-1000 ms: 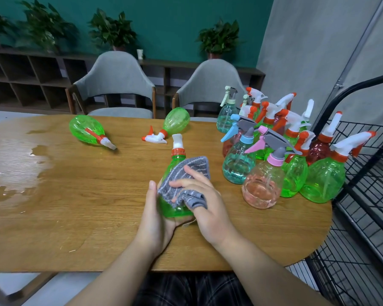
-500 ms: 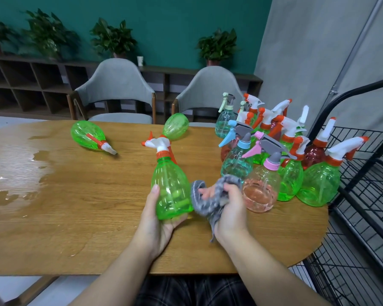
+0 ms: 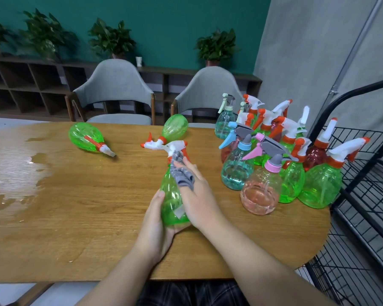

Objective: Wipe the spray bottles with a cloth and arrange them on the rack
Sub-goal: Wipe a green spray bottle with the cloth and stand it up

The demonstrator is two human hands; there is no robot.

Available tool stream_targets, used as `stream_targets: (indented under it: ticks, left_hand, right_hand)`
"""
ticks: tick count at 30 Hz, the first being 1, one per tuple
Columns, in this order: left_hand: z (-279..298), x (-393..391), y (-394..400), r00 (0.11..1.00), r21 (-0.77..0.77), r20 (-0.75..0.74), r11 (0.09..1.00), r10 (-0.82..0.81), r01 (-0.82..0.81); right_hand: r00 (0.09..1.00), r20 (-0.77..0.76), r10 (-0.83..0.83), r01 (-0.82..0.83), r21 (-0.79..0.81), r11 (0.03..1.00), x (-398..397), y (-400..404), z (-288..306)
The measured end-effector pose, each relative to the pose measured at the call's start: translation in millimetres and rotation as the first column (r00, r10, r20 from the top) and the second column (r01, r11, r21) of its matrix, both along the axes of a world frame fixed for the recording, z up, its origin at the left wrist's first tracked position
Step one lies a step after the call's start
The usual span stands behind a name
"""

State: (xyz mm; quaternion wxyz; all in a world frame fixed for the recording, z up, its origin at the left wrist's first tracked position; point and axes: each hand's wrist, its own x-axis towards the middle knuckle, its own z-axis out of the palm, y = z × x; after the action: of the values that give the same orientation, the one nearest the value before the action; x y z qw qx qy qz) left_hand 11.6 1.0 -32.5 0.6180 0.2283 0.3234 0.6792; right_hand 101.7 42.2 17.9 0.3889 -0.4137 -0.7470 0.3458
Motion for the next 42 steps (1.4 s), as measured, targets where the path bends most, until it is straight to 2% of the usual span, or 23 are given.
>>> stream_targets:
  ticks: [3, 7, 18, 22, 24, 25, 26, 27, 28, 29, 30, 31, 35, 37, 40, 42]
  left_hand:
    - [0, 0, -1, 1.000, -0.046, -0.010, 0.999, -0.003, 0.003]
    - [2, 0, -2, 0.999, -0.048, -0.015, 0.998, -0.035, 0.034]
    - [6, 1, -6, 0.997, 0.027, 0.041, 0.998, -0.062, 0.061]
    - [3, -2, -5, 0.998, 0.022, 0.024, 0.998, -0.055, 0.054]
    - [2, -3, -4, 0.999, 0.006, 0.037, 1.000, -0.024, 0.024]
    - [1, -3, -3, 0.999, -0.001, 0.037, 1.000, -0.011, 0.011]
    - [1, -3, -2, 1.000, -0.004, 0.026, 1.000, -0.004, 0.004]
    - [1, -4, -1, 1.000, -0.004, 0.020, 1.000, 0.003, -0.003]
    - [0, -5, -1, 1.000, -0.001, 0.023, 1.000, 0.006, -0.006]
    - [-1, -5, -1, 1.000, 0.002, 0.031, 1.000, 0.004, -0.004]
    - [-3, -5, -1, 0.999, 0.005, 0.042, 1.000, 0.000, -0.001]
    - [-4, -5, -1, 0.999, 0.006, 0.050, 1.000, 0.002, -0.003]
    - [-3, -5, -2, 1.000, 0.009, 0.018, 1.000, -0.023, 0.023]
    - [-2, -4, -2, 0.999, 0.013, -0.034, 0.999, -0.036, 0.036]
    - [-6, -3, -1, 0.996, 0.044, -0.084, 0.999, -0.001, 0.005]
    - [-7, -3, 0, 0.996, 0.072, -0.088, 0.997, 0.015, -0.009]
  right_hand:
    - [0.999, 0.046, 0.004, -0.008, 0.080, 0.997, 3, -2, -6]
    - [1.000, 0.023, -0.003, -0.001, 0.174, 0.985, -1, -2, -9]
    - [0.978, -0.133, 0.162, -0.138, 0.177, 0.975, 15, -12, -12]
    - [0.933, -0.270, 0.237, -0.190, 0.188, 0.964, 22, -13, -15]
    - [0.913, -0.338, 0.228, -0.210, 0.088, 0.974, 26, -14, -14]
    - [0.896, -0.406, 0.180, -0.196, 0.004, 0.981, 27, -14, -14]
    - [0.847, -0.527, 0.066, -0.161, -0.137, 0.977, 29, -14, -11]
    - [0.742, -0.662, -0.109, -0.150, -0.322, 0.935, 31, -12, -7]
    - [0.624, -0.722, -0.298, -0.166, -0.496, 0.852, 32, -9, -2]
    - [0.534, -0.711, -0.457, -0.187, -0.627, 0.757, 35, -7, 3]
    - [0.477, -0.692, -0.542, -0.217, -0.690, 0.690, 39, -3, 8]
    - [0.461, -0.686, -0.563, -0.232, -0.706, 0.670, 43, -1, 14]
    - [0.558, -0.708, -0.433, -0.210, -0.625, 0.751, 40, -1, 27]
    - [0.653, -0.659, -0.372, -0.097, -0.561, 0.822, 31, 1, 29]
    - [0.858, -0.456, -0.235, 0.046, -0.389, 0.920, 16, 4, 24]
    - [0.956, -0.285, -0.077, 0.014, -0.220, 0.975, 8, 3, 15]
